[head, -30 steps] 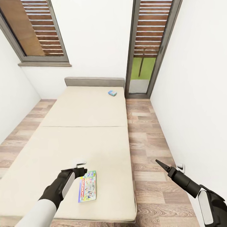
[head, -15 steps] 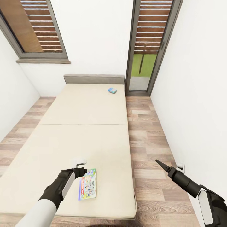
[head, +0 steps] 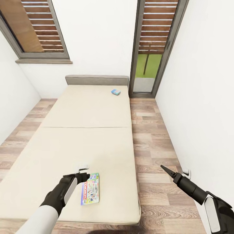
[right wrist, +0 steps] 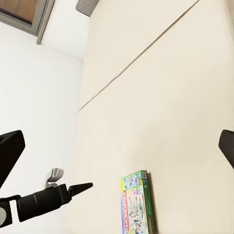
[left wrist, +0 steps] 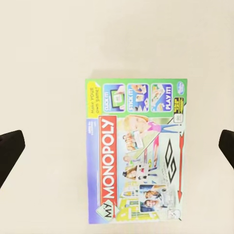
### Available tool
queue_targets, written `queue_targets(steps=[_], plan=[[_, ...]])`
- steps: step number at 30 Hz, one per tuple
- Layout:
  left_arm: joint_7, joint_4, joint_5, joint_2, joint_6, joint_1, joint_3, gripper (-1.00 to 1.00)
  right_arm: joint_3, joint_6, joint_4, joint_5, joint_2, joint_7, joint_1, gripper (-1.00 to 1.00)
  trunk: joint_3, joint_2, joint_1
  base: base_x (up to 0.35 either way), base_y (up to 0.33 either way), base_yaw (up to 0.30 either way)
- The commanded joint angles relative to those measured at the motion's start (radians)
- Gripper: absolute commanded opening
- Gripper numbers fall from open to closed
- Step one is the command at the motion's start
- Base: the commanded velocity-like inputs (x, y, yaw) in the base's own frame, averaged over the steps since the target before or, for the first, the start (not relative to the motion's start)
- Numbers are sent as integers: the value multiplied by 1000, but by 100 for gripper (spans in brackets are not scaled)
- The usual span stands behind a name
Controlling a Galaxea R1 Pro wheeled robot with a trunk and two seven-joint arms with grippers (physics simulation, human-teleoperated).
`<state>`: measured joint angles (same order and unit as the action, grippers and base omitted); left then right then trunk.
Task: Put all the toys in the child's room - the three board games (two on the bed and one on the table), the two jigsaw puzzles on the table, and the tennis ball on the table - inside the toy box on the table in the child's room.
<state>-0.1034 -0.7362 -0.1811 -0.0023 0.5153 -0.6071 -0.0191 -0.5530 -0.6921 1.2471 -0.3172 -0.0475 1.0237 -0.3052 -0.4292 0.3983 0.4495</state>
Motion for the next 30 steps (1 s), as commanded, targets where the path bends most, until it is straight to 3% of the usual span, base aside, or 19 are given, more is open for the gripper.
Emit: queue_targets(steps=[1,30], plan=[[-9,-2,-11,0,5,0,-2,100,-1,-6,0,-4,0,1,-1,100,-2,2,1,0,0,0],[-9,-2,-11,1,5,0,-2,100,-1,-6,8,-7,0,3,3,100,-6,2,1,0,0,0]])
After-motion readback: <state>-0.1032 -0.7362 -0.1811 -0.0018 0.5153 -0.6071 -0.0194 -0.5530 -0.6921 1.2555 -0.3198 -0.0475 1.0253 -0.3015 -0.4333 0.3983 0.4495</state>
